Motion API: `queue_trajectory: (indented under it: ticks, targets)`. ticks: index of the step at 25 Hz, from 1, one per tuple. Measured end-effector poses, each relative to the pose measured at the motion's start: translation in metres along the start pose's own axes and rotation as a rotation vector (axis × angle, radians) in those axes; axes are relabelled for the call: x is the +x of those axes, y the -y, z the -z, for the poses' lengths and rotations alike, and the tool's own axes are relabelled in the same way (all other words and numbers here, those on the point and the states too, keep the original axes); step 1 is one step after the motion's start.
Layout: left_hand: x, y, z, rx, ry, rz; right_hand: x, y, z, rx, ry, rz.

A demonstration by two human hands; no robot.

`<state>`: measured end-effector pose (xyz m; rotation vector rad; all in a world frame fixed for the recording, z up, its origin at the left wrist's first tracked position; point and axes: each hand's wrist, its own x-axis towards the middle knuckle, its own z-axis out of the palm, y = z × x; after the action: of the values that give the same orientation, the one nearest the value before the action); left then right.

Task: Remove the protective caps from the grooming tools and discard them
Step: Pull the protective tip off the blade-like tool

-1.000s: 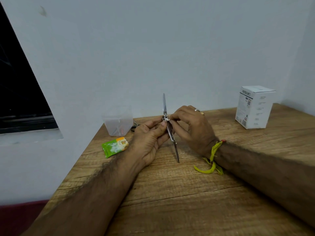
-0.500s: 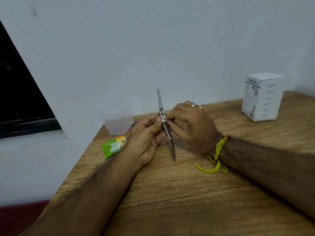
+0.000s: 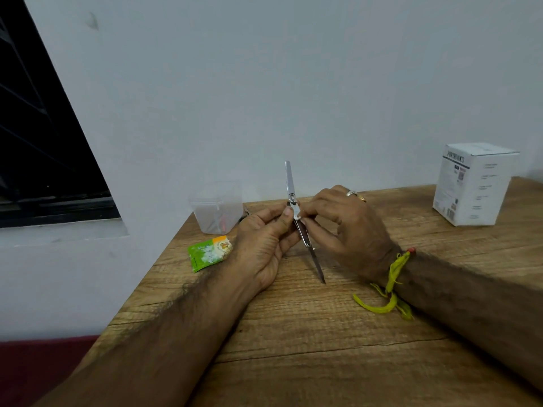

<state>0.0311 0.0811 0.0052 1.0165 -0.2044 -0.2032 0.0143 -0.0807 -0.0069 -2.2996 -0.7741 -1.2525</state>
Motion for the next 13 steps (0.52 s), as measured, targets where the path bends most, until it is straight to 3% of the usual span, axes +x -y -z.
queue_trajectory:
  ticks: [13]
  targets:
    - [-0.0017, 0.0006, -0.0022, 0.026, -0.023, -0.033, -0.0012, 0.0000, 0.0034, -0.031, 0.013, 0.040]
